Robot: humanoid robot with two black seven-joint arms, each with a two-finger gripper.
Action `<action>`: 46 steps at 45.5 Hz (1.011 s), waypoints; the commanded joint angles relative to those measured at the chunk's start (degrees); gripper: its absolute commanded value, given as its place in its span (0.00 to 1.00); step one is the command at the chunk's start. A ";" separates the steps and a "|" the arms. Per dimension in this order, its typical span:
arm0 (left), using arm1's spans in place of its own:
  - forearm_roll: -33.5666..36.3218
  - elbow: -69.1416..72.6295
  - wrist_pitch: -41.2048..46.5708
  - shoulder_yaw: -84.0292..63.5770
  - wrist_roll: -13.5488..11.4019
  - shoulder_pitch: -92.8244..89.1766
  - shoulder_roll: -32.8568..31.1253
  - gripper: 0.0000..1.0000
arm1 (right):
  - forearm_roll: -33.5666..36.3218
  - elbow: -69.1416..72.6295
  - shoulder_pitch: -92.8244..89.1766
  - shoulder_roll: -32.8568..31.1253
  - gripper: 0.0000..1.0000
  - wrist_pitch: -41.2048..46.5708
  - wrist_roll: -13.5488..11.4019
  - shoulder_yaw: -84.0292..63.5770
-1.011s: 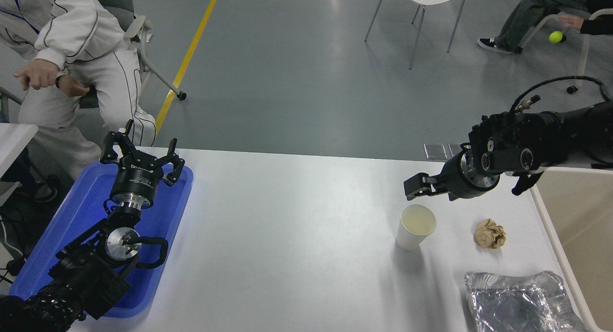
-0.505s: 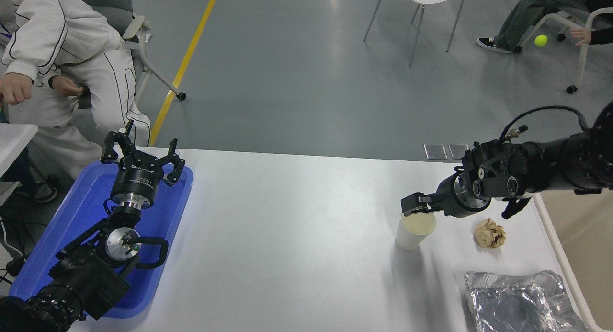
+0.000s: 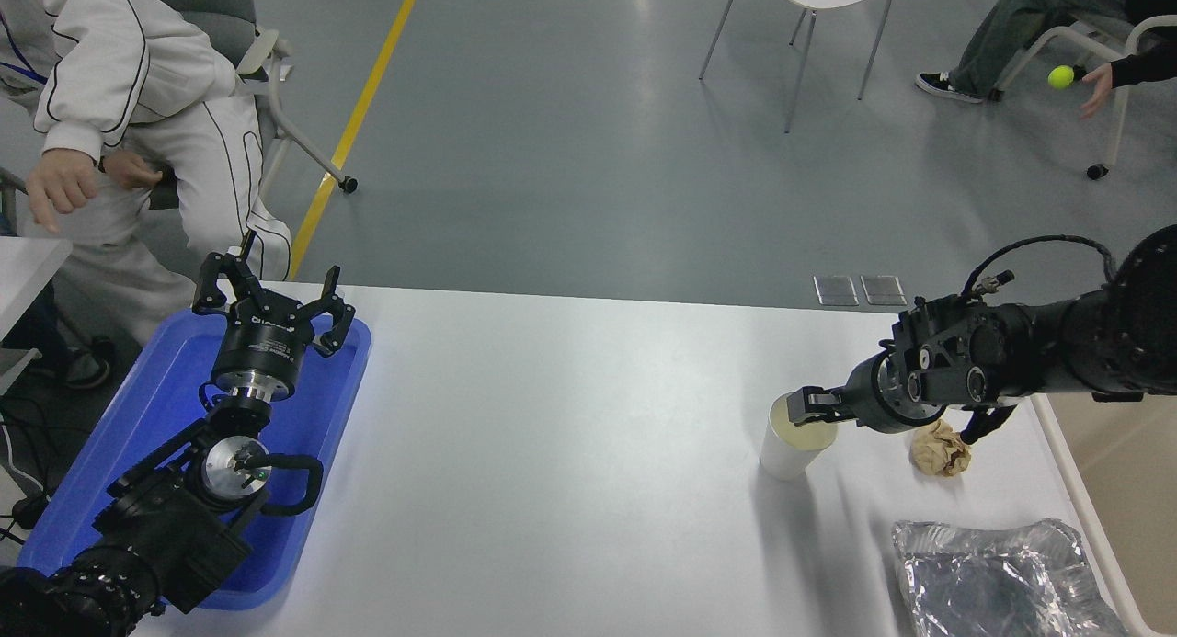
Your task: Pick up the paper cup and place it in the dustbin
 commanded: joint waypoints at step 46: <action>0.00 0.00 0.00 -0.02 0.00 0.00 0.00 1.00 | 4.67 9.70 16.91 -9.47 0.00 23.58 -0.29 -0.71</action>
